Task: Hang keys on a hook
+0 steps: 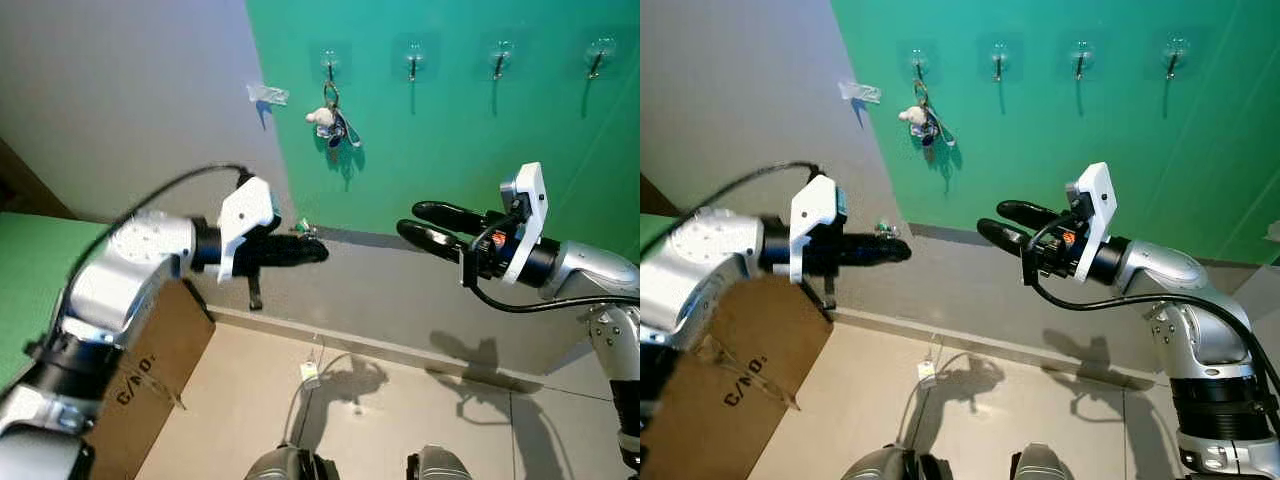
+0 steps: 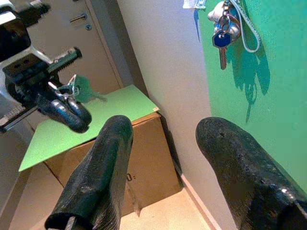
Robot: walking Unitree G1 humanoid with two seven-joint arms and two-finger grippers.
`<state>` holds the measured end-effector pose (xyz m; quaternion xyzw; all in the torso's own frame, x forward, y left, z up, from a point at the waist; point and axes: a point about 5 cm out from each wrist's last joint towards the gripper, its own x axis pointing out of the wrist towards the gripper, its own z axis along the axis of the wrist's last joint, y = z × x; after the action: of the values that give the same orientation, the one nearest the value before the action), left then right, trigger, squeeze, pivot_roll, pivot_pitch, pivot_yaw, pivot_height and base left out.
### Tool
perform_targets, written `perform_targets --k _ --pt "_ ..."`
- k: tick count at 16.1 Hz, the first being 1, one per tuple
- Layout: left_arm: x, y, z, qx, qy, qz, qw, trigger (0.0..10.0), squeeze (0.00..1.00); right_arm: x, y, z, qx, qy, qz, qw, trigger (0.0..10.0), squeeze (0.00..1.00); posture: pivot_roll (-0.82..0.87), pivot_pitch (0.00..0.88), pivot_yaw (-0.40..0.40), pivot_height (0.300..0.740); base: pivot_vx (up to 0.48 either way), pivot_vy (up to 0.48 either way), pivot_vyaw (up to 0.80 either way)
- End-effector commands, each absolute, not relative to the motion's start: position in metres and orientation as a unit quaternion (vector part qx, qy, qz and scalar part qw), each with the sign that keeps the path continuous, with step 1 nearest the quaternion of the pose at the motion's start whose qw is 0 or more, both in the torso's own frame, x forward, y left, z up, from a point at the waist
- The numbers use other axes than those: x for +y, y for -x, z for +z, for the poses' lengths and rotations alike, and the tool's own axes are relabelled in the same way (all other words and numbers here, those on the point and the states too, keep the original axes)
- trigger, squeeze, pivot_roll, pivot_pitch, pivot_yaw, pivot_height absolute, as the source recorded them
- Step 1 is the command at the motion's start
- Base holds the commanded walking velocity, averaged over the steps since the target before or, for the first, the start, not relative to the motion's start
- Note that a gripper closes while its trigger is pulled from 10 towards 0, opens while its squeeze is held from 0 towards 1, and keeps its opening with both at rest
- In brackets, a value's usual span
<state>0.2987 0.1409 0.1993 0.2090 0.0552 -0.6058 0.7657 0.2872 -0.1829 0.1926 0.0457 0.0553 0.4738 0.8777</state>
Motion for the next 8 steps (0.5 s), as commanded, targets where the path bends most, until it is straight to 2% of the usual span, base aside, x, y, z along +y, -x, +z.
perform_targets --k 1,2,3,4,5,6,7,8 --pt "0.144 -0.299 0.193 0.080 -0.270 -0.609 0.741 0.0 0.00 -0.177 -0.283 0.191 0.059 -0.043 0.484 0.872 10.0 0.00 -0.26 0.076 0.171 0.717 0.000 0.000 0.00" --pt "0.147 -0.301 0.186 0.103 -0.329 -0.604 0.718 0.0 0.00 -0.175 -0.283 0.190 0.061 -0.045 0.487 0.870 10.0 0.00 -0.26 0.077 0.172 0.717 0.000 0.000 0.00" --pt "0.156 -0.307 0.177 0.140 -0.422 -0.582 0.681 0.0 0.00 -0.173 -0.282 0.188 0.063 -0.044 0.490 0.868 10.0 0.00 -0.25 0.079 0.171 0.717 0.000 0.000 0.00" --pt "0.159 -0.312 0.176 0.156 -0.470 -0.572 0.654 0.0 0.00 -0.171 -0.281 0.186 0.066 -0.037 0.496 0.865 10.0 0.00 -0.25 0.080 0.175 0.717 0.000 0.000 0.00" --pt "0.154 -0.315 0.182 0.145 -0.481 -0.576 0.644 0.0 0.00 -0.169 -0.280 0.184 0.070 -0.026 0.502 0.862 10.0 0.00 -0.25 0.079 0.178 0.717 0.000 0.000 0.00" --pt "0.152 -0.316 0.185 0.135 -0.478 -0.577 0.648 0.0 0.00 -0.168 -0.280 0.184 0.069 -0.026 0.502 0.862 10.0 0.00 -0.26 0.079 0.179 0.717 0.000 0.000 0.00" --pt "0.139 -0.316 0.197 0.083 -0.411 -0.595 0.686 0.0 0.00 -0.169 -0.280 0.185 0.067 -0.026 0.499 0.864 10.0 0.00 -0.26 0.079 0.179 0.717 0.000 0.000 0.00" --pt "0.125 -0.315 0.215 0.018 -0.290 -0.620 0.729 0.0 0.00 -0.169 -0.280 0.185 0.065 -0.026 0.495 0.866 10.0 0.00 -0.26 0.078 0.184 0.717 0.000 0.000 0.00"
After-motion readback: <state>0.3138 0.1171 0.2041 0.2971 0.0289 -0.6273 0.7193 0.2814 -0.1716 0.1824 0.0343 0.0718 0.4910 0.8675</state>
